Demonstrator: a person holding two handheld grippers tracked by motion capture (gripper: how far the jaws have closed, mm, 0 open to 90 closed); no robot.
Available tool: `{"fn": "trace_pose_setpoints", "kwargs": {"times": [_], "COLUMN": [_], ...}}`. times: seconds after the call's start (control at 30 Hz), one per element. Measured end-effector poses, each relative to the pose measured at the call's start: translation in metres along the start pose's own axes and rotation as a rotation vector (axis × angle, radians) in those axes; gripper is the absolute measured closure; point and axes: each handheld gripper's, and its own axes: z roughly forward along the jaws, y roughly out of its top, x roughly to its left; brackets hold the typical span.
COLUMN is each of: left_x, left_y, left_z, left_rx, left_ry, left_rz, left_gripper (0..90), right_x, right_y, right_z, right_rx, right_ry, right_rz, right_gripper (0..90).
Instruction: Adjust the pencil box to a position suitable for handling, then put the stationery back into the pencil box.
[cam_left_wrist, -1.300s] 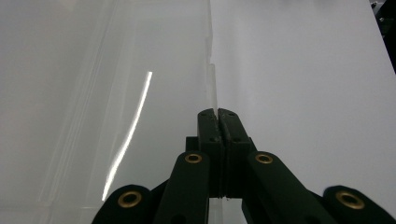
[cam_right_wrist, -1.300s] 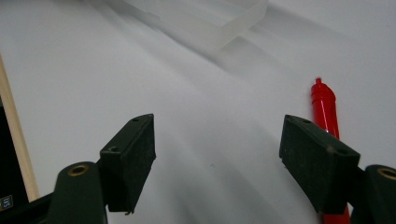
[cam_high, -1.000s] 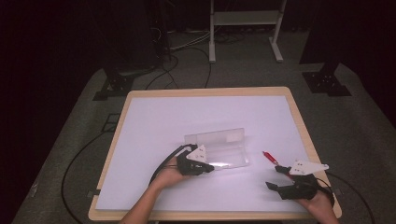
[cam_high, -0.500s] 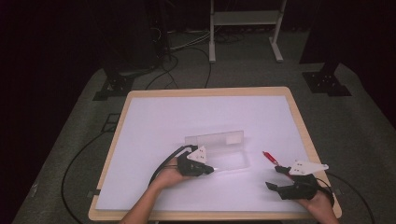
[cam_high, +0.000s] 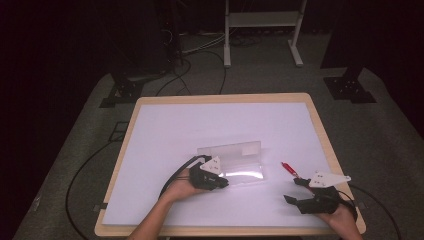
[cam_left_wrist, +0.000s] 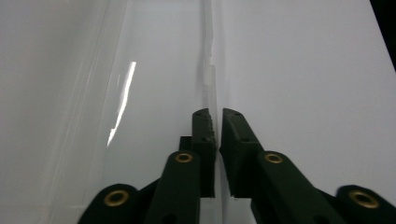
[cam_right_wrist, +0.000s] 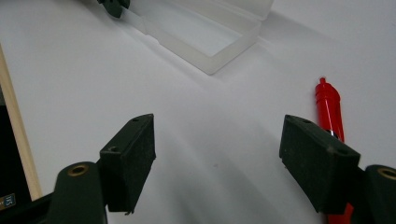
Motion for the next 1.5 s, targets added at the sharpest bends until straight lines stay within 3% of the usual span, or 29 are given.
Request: {"fn": "trace_pose_setpoints", "kwargs": {"times": [0.3, 0.77, 1.1, 1.5], "left_x": [-0.003, -0.014, -0.018, -0.020], "left_y": [0.006, 0.004, -0.004, -0.019], "left_z": [-0.012, -0.049, -0.066, -0.082], "left_rx": [-0.040, -0.116, -0.130, -0.144], "left_ry": [-0.002, 0.058, 0.092, 0.140], "left_rz": [0.001, -0.015, -0.030, -0.075], "left_gripper": [70.1, 53.5, 47.9, 37.9], "right_x": [-0.003, -0.021, -0.030, -0.035], "right_y": [0.006, 0.014, 0.019, 0.017], "right_z": [0.000, -0.015, -0.020, -0.012], "right_rx": [-0.001, -0.011, 0.000, 0.035], "right_ry": [-0.015, -0.074, -0.105, -0.116], "right_rz": [0.007, 0.040, 0.057, 0.087], "right_gripper": [25.1, 24.7, 24.8, 27.8]}}
